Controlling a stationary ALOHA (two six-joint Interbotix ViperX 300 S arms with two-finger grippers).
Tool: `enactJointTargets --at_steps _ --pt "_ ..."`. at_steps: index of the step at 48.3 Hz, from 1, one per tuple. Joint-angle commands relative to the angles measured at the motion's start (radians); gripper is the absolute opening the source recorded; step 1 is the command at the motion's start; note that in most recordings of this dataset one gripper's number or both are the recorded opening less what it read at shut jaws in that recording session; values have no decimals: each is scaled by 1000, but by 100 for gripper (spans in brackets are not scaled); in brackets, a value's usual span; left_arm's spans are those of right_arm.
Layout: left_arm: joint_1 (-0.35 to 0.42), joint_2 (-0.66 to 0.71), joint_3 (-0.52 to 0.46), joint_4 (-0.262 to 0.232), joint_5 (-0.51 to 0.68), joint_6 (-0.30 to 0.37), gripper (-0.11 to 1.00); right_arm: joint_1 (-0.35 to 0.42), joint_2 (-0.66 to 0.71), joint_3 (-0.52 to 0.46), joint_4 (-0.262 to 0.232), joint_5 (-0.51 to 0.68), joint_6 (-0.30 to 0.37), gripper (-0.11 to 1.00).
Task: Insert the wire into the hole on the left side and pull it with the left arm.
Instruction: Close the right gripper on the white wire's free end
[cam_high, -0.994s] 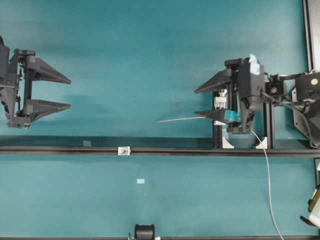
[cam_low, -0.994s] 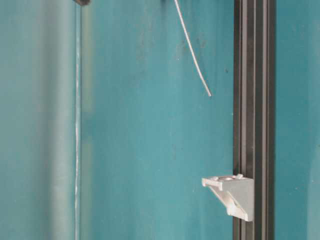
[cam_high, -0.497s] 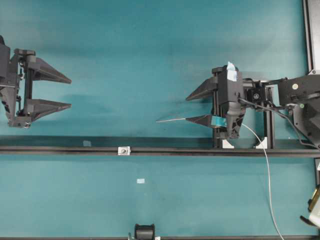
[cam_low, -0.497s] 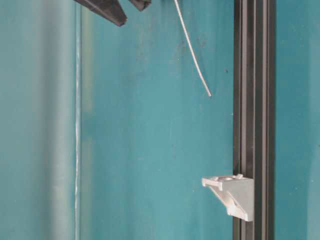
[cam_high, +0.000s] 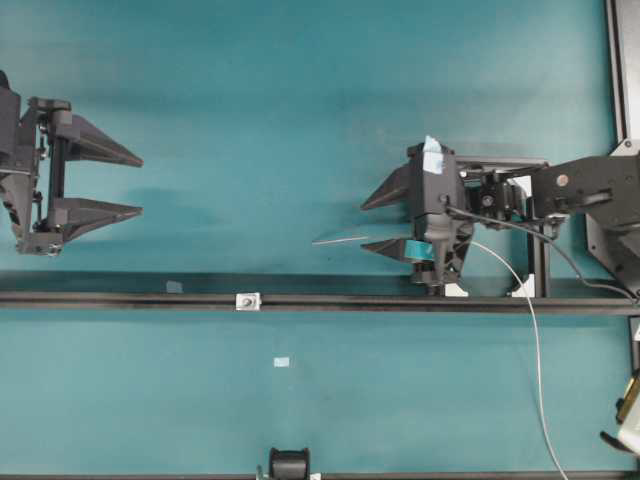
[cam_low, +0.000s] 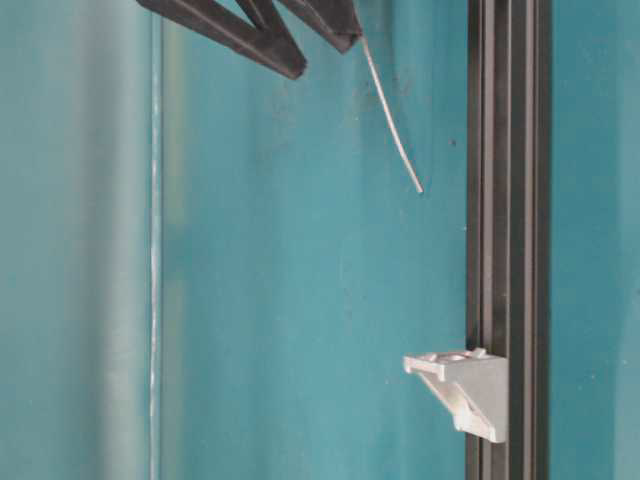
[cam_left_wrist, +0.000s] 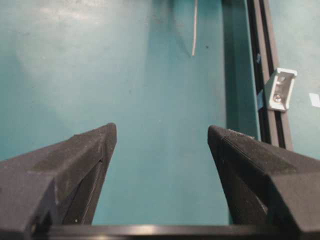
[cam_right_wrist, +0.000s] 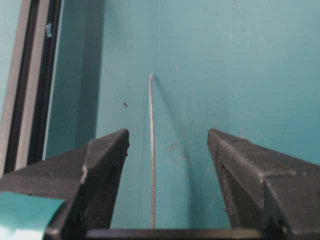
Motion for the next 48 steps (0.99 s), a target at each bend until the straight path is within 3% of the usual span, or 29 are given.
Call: enactJointTargets --at_steps 1,48 --pt "3 -2 -20 0 -3 0 92 3 2 -25 0 -5 3 71" --pt "3 -2 -20 0 -3 -14 92 2 75 -52 0 -9 23 67"
